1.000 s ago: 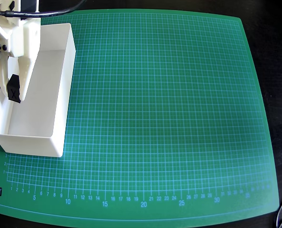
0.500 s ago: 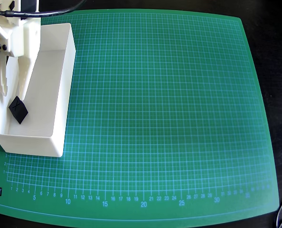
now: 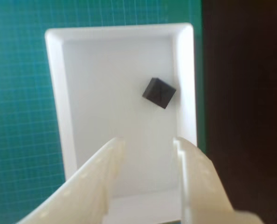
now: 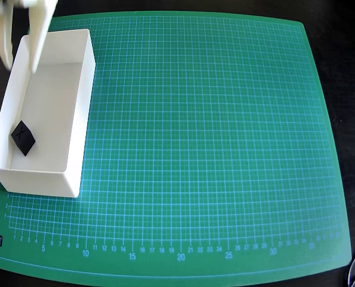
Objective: Grab the black cube and put it in the white bin
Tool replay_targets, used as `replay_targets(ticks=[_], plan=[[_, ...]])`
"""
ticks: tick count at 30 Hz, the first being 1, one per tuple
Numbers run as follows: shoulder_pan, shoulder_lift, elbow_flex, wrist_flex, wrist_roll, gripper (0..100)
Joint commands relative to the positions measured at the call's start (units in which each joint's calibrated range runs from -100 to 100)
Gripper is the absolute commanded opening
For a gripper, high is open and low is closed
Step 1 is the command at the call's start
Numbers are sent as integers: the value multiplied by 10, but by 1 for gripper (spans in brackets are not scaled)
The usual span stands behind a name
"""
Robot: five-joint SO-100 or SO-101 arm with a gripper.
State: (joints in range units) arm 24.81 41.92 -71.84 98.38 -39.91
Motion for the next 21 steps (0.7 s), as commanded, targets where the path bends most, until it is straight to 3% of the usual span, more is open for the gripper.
replay_targets(ticks=[1,9,21], plan=[[-14,-77,22,4,-11,14],[-45,-250,249,3,-51,14],[-66,-538,674,2,-60,14]])
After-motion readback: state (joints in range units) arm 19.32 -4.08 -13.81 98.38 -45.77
